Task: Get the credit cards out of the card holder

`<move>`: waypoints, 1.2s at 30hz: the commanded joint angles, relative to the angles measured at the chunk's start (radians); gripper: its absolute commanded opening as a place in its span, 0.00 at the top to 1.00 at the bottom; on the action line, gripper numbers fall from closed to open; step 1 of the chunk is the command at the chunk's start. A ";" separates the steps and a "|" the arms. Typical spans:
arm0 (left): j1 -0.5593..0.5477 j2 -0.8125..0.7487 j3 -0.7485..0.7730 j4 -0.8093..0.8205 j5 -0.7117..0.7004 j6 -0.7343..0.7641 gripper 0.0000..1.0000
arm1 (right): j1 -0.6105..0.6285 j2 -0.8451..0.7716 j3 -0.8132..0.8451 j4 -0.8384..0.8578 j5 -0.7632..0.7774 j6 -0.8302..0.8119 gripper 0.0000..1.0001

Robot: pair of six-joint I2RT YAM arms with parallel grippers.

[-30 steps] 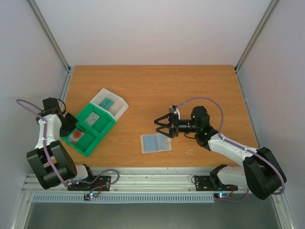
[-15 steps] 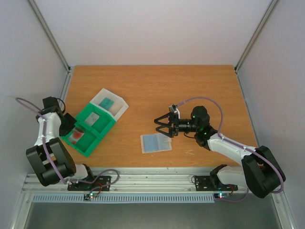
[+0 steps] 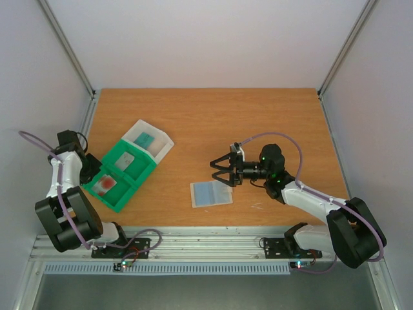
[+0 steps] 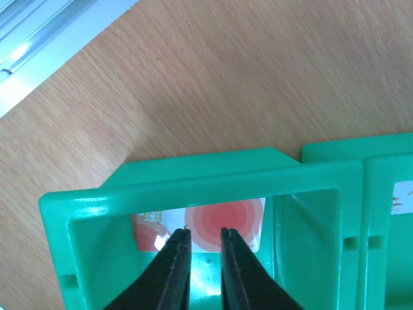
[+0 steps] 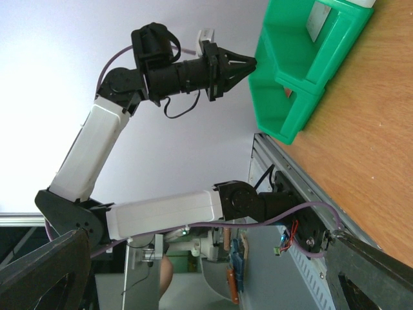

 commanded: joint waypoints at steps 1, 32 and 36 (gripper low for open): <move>0.007 -0.037 0.029 -0.009 0.001 -0.016 0.78 | -0.011 0.000 -0.015 0.030 -0.016 0.002 0.02; -0.086 -0.510 -0.053 -0.136 0.678 0.051 0.30 | -0.023 -0.096 0.397 -1.387 0.520 -0.797 0.02; -0.161 -0.556 -0.107 -0.098 0.703 0.020 0.33 | -0.023 -0.076 0.398 -1.399 0.545 -0.814 0.01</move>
